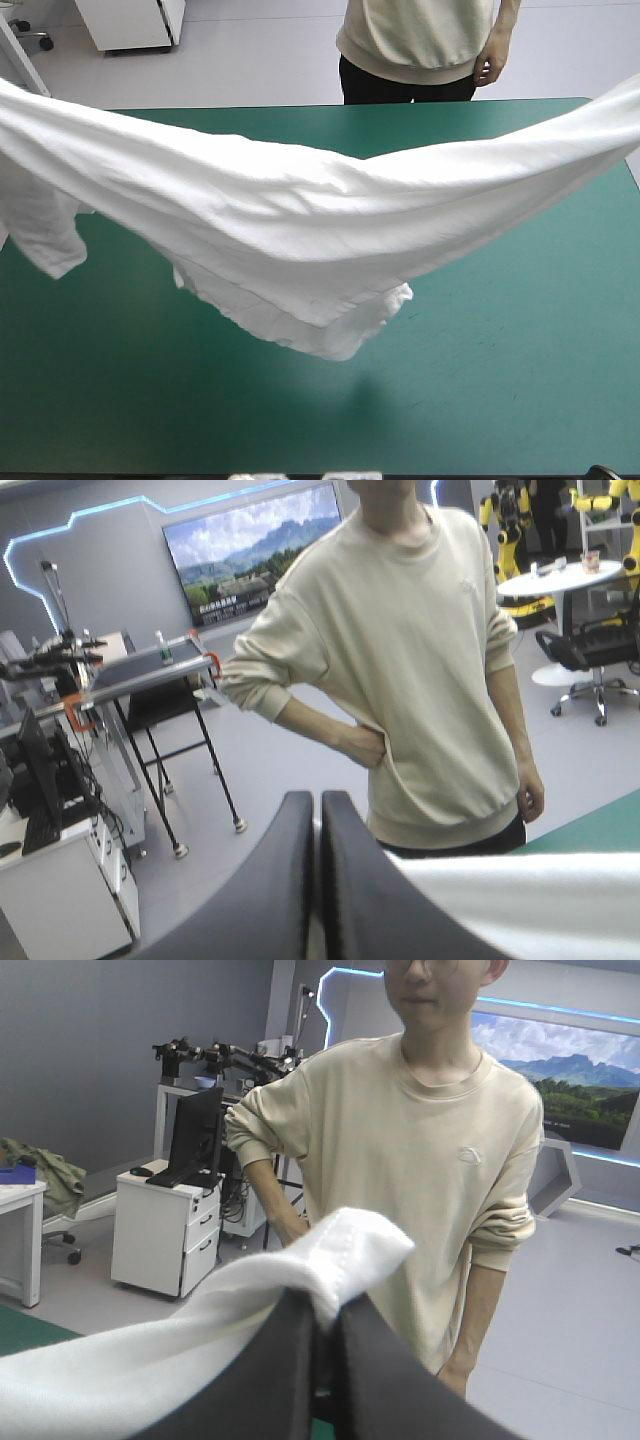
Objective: Fold the cloth
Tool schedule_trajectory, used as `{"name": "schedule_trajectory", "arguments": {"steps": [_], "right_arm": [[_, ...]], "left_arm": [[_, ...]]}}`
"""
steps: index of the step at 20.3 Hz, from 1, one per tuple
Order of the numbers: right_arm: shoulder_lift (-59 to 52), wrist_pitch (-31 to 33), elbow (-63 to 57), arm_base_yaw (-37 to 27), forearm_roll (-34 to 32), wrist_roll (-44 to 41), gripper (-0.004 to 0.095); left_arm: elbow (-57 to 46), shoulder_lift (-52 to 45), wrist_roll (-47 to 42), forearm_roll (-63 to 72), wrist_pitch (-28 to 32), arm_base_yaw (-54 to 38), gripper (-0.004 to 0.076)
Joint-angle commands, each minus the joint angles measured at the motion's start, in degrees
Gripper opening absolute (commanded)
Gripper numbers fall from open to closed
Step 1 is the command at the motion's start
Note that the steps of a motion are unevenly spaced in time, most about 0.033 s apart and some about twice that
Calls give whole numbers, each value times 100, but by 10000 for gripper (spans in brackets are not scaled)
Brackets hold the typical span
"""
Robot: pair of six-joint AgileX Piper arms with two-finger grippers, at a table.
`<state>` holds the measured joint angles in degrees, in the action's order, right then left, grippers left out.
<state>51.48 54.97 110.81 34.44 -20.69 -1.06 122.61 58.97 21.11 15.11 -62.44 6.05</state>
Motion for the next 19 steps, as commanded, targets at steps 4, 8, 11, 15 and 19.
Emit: {"name": "schedule_trajectory", "arguments": {"steps": [4, 8, 11, 15, 19], "right_arm": [[480, 1034, 405, -14, -889, 32, -6], [1247, 1256, -276, -14, -1089, -141, -17], [1823, 622, -1132, -140, -1184, -616, -17], [2379, -362, -1632, -881, -365, -682, -17], [3415, -1314, -1622, -1971, 640, -354, -17]], "left_arm": [[-636, 115, -354, 179, 65, 15, -9], [-2272, 218, -330, 715, 105, 15, -9], [-3505, 511, -140, 715, 424, 15, -9], [-4298, 1076, -54, 691, 1249, 15, -9], [-4412, 2206, -12, 858, 2565, 15, -9]]}}
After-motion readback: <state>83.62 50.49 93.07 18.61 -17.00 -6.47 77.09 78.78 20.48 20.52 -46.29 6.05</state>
